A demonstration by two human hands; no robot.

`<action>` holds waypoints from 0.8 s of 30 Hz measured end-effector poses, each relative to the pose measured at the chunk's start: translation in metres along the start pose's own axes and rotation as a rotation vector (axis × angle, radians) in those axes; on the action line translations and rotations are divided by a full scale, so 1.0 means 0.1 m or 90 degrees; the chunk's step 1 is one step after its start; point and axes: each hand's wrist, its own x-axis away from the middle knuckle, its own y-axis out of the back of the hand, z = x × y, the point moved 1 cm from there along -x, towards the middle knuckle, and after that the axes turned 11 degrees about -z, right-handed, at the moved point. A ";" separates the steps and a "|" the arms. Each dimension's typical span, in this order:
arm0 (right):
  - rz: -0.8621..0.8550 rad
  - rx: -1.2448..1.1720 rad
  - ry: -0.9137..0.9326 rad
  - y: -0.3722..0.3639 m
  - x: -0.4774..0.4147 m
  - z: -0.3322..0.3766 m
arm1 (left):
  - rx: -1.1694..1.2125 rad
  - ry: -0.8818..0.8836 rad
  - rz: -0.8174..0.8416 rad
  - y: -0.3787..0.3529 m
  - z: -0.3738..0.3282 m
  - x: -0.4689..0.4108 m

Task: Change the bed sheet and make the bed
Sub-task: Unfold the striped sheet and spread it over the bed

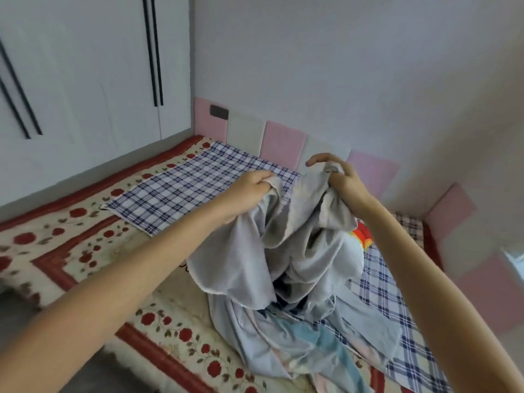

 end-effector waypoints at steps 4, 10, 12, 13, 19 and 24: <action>0.357 0.082 0.001 -0.54 0.25 0.05 | -0.005 0.006 -0.052 0.30 -0.07 0.14; 0.348 0.208 0.032 -1.50 0.52 -0.03 | -0.077 0.081 -0.143 0.94 0.19 0.43; 0.246 0.267 0.008 -1.79 0.50 -0.09 | -0.088 0.110 -0.147 1.19 0.30 0.54; 0.233 0.283 -0.008 -1.95 0.49 -0.10 | -0.091 0.126 -0.134 1.32 0.38 0.61; 0.142 0.470 0.081 -2.51 0.39 0.10 | -0.057 0.187 -0.101 1.96 0.81 0.95; -0.059 0.397 0.202 -3.25 0.31 0.68 | -0.069 0.190 -0.130 2.96 1.31 1.23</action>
